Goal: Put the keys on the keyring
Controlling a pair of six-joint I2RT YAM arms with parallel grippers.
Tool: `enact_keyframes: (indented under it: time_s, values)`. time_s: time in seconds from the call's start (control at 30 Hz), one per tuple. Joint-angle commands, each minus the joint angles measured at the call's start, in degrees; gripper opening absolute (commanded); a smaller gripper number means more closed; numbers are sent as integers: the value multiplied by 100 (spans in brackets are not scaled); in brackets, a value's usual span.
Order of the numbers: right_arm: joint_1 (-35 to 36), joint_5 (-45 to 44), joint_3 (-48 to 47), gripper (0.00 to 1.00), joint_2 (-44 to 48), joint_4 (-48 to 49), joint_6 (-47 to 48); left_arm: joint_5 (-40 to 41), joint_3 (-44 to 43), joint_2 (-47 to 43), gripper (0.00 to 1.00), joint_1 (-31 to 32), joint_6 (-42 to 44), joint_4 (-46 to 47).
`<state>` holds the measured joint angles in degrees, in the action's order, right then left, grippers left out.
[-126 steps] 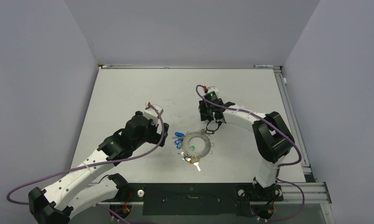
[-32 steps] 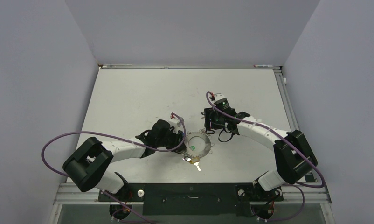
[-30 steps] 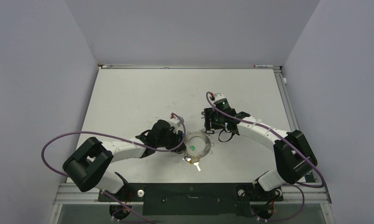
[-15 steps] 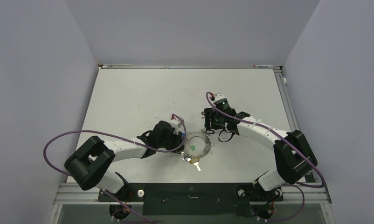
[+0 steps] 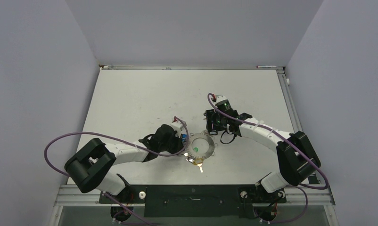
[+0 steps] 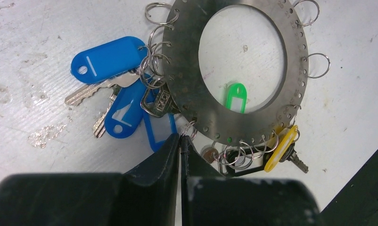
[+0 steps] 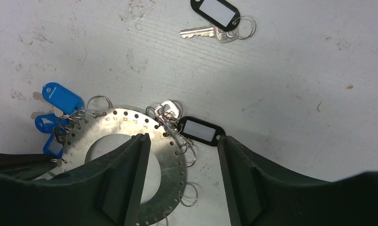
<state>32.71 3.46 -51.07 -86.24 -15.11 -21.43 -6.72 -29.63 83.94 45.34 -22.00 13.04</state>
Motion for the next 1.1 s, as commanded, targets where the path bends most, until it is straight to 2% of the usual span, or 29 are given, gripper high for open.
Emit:
enact_keyframes:
  time_s: [0.0,0.6,1.07]
  values:
    - [34,-5,5,56,182,36,69,370,225,-415,0,63,214,261]
    - [111,159,-64,56,464,84,93,1334,1179,-1666,0,709,810,1470]
    - [156,1742,598,56,1641,1353,283,1574,1934,-2653,0,936,1110,2604]
